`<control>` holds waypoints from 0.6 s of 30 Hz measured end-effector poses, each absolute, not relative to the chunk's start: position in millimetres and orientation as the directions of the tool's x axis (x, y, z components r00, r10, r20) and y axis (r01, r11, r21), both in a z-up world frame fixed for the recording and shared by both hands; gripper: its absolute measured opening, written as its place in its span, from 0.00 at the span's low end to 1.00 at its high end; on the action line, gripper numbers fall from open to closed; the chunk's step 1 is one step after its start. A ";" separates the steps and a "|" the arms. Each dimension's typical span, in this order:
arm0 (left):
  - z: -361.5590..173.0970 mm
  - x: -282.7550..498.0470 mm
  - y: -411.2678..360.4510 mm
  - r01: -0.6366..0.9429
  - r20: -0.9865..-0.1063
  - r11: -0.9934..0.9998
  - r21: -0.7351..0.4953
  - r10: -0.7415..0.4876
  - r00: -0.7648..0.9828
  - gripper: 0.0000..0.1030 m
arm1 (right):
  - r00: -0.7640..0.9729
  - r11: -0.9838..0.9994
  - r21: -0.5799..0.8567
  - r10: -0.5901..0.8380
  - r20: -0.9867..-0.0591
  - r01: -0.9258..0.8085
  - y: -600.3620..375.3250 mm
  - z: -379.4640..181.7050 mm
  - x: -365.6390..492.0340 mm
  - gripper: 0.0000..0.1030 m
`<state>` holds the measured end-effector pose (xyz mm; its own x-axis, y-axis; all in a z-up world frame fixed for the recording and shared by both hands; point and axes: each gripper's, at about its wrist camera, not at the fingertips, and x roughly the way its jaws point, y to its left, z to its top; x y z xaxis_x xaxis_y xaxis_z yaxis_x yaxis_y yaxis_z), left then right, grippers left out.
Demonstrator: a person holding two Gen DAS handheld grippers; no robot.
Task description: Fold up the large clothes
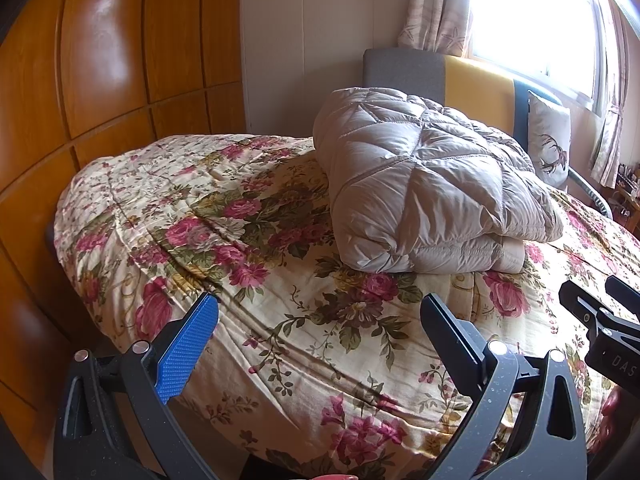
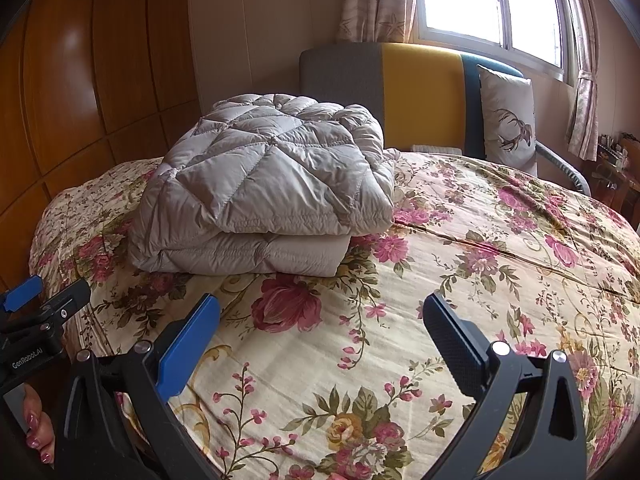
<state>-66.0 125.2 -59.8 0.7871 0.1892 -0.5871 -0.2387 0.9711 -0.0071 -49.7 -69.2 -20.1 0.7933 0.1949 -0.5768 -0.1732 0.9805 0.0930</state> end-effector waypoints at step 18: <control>-60.6 -67.5 126.1 -0.248 -0.587 0.969 -0.005 0.198 0.785 0.97 | 0.779 0.978 0.099 0.206 -0.592 -0.183 -70.0 -23.4 -48.2 0.98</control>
